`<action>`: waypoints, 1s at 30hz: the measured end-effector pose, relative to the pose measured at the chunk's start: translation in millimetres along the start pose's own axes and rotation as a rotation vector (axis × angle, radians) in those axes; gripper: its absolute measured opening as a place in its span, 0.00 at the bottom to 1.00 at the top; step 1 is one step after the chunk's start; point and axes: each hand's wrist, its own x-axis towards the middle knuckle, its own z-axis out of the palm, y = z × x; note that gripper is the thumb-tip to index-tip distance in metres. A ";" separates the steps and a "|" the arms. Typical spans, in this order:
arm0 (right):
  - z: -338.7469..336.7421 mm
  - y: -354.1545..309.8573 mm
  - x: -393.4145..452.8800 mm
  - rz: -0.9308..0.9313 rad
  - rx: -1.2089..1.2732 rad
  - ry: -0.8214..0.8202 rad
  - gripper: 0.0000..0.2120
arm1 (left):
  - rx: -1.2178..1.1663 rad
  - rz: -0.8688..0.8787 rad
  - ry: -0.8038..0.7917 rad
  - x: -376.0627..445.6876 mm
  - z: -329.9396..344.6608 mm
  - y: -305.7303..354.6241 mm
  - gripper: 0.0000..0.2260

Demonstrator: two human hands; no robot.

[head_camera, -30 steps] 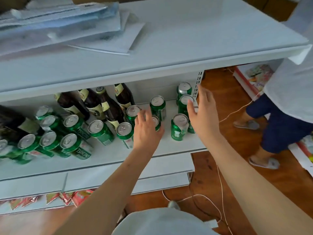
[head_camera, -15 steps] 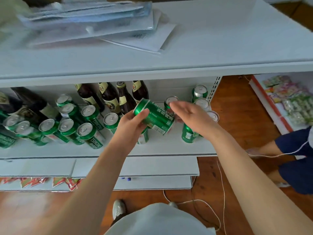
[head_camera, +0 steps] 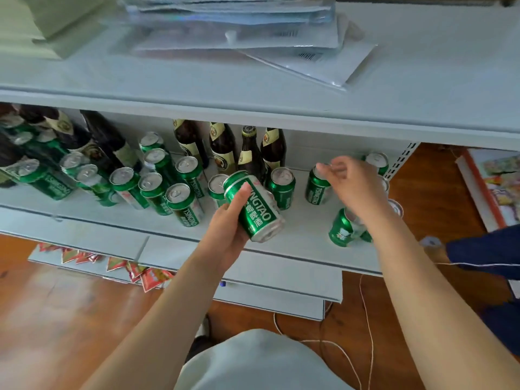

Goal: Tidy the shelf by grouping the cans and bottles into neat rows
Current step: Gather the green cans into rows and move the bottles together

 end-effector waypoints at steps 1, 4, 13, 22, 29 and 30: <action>3.3 9.0 16.0 0.020 -0.126 0.005 0.36 | -0.014 -0.001 -0.012 -2.8 -3.4 1.1 0.25; 27.4 28.7 54.0 0.058 -0.297 -0.226 0.49 | -0.011 -0.006 0.003 -8.1 -12.5 3.7 0.26; 26.8 20.9 49.1 0.126 -0.008 -0.077 0.35 | -0.007 -0.014 0.106 -20.8 -35.5 9.6 0.26; 25.0 -107.0 -50.1 0.081 0.853 -0.141 0.19 | 0.010 -0.035 0.066 -35.2 -98.0 23.2 0.25; 142.8 -251.7 -52.5 0.198 1.085 -0.426 0.22 | -0.008 0.036 0.211 -66.0 -209.3 89.9 0.27; 158.9 -276.5 -48.1 0.206 1.091 -0.455 0.24 | -0.019 0.048 0.248 -72.6 -230.5 103.8 0.28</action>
